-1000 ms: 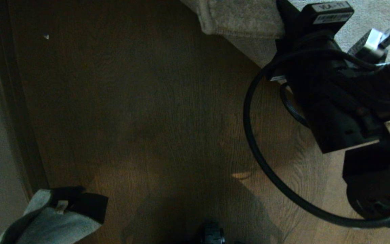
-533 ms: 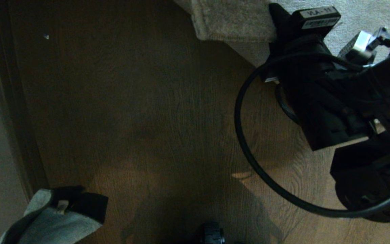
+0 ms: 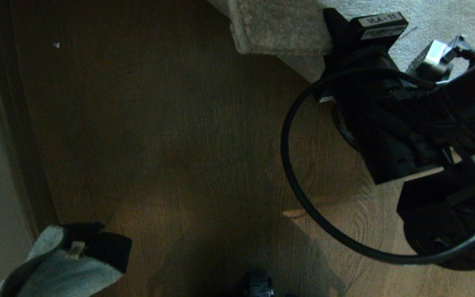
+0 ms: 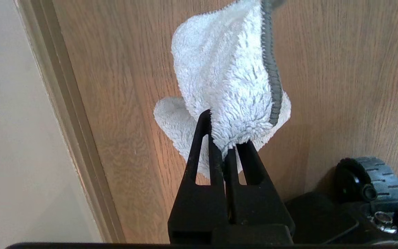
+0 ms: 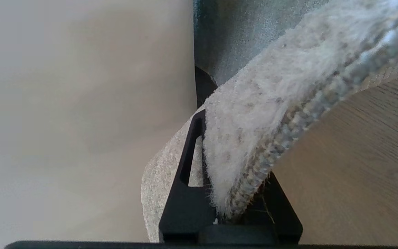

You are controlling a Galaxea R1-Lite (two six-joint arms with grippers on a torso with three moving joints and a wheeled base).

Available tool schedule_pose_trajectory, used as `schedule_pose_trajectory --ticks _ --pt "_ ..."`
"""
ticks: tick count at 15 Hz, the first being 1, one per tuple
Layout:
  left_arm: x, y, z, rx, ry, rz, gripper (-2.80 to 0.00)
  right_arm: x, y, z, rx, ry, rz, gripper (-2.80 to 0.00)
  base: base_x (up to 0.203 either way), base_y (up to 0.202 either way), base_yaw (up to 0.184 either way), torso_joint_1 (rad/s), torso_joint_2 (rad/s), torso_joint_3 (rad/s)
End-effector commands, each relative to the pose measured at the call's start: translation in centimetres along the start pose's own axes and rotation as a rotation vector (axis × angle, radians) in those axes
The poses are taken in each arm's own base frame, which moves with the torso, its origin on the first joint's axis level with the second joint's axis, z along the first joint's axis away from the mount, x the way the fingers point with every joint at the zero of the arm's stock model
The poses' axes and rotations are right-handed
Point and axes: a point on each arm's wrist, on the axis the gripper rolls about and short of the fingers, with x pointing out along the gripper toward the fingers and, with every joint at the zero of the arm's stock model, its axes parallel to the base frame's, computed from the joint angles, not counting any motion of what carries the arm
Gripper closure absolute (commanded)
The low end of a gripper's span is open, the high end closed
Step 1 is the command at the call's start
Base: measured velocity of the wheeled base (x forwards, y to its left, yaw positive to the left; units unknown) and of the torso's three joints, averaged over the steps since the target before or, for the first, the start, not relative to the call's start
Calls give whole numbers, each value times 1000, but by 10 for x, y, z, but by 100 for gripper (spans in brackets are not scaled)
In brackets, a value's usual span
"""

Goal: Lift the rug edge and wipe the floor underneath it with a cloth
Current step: Wipe the floor under the carpet with a rag

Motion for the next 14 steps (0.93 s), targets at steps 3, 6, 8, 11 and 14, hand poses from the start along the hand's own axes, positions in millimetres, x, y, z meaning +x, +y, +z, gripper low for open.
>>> schedule_pose_trajectory --ticks 3,6,8,11,14 --pt "11 2 18 -4 86 -9 0 0 2 1 21 -22 30 0 0 0 0 0 0 0" --pt "25 3 39 -6 125 -22 0 0 2 1 20 -24 32 0 0 0 0 0 0 0" --pt "38 4 54 -8 140 -44 0 0 2 1 15 -24 32 0 0 0 0 0 0 0" --pt "61 5 71 -9 143 -85 0 0 3 2 14 -26 33 0 0 0 0 0 0 0" --pt "83 4 82 -10 126 -133 0 0 5 3 15 -29 38 0 0 0 0 0 0 0"
